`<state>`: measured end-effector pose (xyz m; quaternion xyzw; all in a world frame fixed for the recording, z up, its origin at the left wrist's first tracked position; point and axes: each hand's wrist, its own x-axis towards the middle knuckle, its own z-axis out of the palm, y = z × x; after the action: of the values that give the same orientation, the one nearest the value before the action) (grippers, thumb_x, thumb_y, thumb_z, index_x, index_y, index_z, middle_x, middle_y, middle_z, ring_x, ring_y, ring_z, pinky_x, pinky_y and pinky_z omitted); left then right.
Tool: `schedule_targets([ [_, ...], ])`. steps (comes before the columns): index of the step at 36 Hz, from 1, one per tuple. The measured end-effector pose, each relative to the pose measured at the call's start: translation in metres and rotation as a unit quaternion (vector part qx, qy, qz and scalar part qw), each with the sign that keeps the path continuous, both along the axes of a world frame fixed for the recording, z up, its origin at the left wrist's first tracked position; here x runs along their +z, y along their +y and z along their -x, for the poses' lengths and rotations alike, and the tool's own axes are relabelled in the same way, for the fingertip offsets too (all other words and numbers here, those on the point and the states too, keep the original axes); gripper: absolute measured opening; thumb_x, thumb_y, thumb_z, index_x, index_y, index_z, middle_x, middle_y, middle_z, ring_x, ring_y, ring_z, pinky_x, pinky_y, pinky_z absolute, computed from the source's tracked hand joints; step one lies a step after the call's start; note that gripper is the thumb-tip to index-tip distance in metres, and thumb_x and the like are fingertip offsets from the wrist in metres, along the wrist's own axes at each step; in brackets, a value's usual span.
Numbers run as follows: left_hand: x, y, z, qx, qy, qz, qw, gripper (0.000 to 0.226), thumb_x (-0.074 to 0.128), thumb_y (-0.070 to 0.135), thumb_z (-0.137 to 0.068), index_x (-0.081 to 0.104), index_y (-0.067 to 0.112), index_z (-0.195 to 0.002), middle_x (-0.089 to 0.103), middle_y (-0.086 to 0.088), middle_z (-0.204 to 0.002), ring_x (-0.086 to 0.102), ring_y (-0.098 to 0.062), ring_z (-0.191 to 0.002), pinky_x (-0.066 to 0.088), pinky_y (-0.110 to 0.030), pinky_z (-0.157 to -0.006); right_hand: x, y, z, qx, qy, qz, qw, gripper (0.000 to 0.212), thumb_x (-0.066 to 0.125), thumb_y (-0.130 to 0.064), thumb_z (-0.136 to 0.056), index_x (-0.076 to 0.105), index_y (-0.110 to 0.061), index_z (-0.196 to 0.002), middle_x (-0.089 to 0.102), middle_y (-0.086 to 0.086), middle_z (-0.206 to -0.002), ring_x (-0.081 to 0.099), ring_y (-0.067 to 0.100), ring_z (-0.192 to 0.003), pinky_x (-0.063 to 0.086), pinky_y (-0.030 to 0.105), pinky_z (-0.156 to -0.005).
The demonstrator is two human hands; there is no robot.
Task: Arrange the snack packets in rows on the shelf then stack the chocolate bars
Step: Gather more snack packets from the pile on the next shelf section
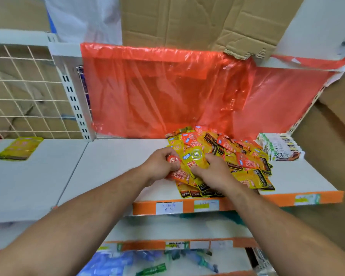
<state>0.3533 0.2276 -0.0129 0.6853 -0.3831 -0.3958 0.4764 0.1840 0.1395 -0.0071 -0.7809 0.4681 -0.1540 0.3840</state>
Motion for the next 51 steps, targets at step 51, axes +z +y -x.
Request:
schedule_targets([
  [51,-0.029,0.302,-0.368,0.380,0.135,0.032,0.914,0.007,0.068,-0.005,-0.085,0.069,0.002,-0.087,0.069,-0.013,-0.078,0.064,-0.012,-0.054,0.052,-0.022,-0.053,-0.029,0.234,-0.430,0.130,-0.093,-0.250,0.955,0.015,0.075,-0.002,-0.083,0.064,-0.007,-0.092,0.075,0.014,-0.085,0.071,0.029,-0.073,0.059,0.039,-0.070],
])
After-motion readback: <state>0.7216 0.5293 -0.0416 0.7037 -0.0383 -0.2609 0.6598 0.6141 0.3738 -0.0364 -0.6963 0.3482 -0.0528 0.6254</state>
